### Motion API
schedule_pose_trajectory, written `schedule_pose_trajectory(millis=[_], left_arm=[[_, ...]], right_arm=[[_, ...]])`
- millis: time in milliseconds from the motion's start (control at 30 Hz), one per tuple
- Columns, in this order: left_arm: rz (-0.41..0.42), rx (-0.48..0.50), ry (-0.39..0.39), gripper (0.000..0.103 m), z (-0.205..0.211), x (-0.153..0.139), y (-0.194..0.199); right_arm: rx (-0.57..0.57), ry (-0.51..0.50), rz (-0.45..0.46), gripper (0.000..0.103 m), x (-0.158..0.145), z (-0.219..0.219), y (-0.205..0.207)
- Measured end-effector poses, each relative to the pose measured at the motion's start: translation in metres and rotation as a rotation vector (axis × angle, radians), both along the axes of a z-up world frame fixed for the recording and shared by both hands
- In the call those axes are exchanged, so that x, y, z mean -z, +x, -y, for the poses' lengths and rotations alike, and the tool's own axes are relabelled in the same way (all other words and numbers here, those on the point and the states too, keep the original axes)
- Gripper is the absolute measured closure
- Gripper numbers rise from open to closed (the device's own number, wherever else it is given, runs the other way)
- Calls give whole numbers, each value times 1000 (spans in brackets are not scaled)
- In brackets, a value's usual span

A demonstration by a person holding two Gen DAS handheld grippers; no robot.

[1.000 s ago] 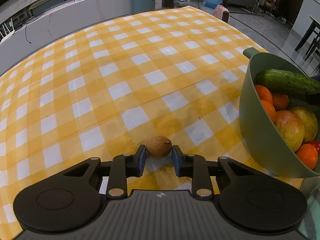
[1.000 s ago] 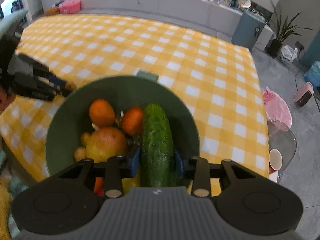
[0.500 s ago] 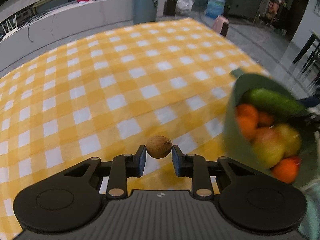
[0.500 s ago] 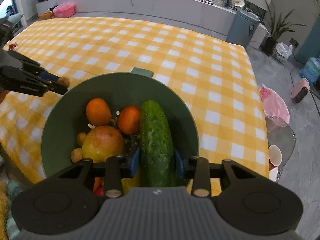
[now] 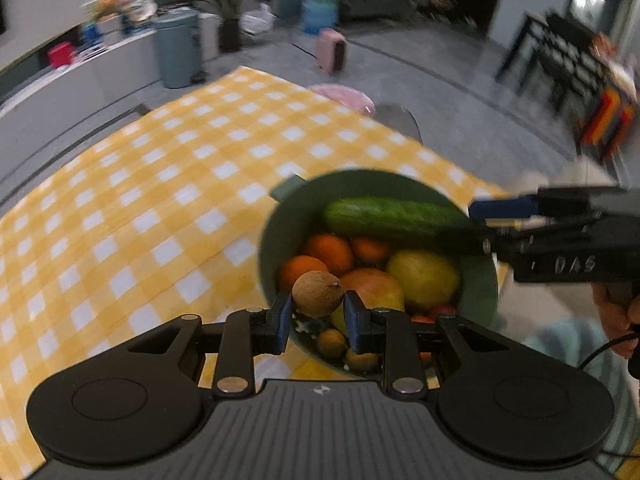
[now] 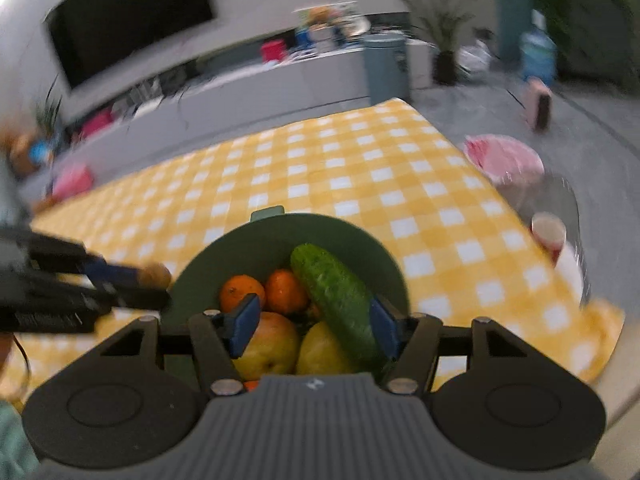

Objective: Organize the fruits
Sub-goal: 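Carry the kiwi in the left tool into the colander while the right tool holds the cucumber there, then open both tools to release the kiwi and the cucumber into the colander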

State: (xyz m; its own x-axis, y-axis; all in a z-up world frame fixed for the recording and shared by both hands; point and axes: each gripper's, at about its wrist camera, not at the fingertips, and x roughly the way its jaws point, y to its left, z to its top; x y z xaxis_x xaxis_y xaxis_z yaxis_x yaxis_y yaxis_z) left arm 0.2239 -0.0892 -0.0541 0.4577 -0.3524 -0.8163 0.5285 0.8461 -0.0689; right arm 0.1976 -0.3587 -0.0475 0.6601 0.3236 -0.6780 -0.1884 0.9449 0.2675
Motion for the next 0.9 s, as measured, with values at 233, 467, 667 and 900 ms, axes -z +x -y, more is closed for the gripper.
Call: schedule_pose_trajectory(millis=[233,467,667,900], left_arm=[[-6,135,207,72,34,25,8],[-54,209,353,72,52,43,19],[-91,244,396,71,58,54,26],[-94,234,393,66,57,56,29]], right_arm=[[54,-16,62,44,3,-6,-14],[57,-5,57,40,4,0,-12],[64,7,48,40,6,4,-9],[62,15,43,40,4,5,-11]])
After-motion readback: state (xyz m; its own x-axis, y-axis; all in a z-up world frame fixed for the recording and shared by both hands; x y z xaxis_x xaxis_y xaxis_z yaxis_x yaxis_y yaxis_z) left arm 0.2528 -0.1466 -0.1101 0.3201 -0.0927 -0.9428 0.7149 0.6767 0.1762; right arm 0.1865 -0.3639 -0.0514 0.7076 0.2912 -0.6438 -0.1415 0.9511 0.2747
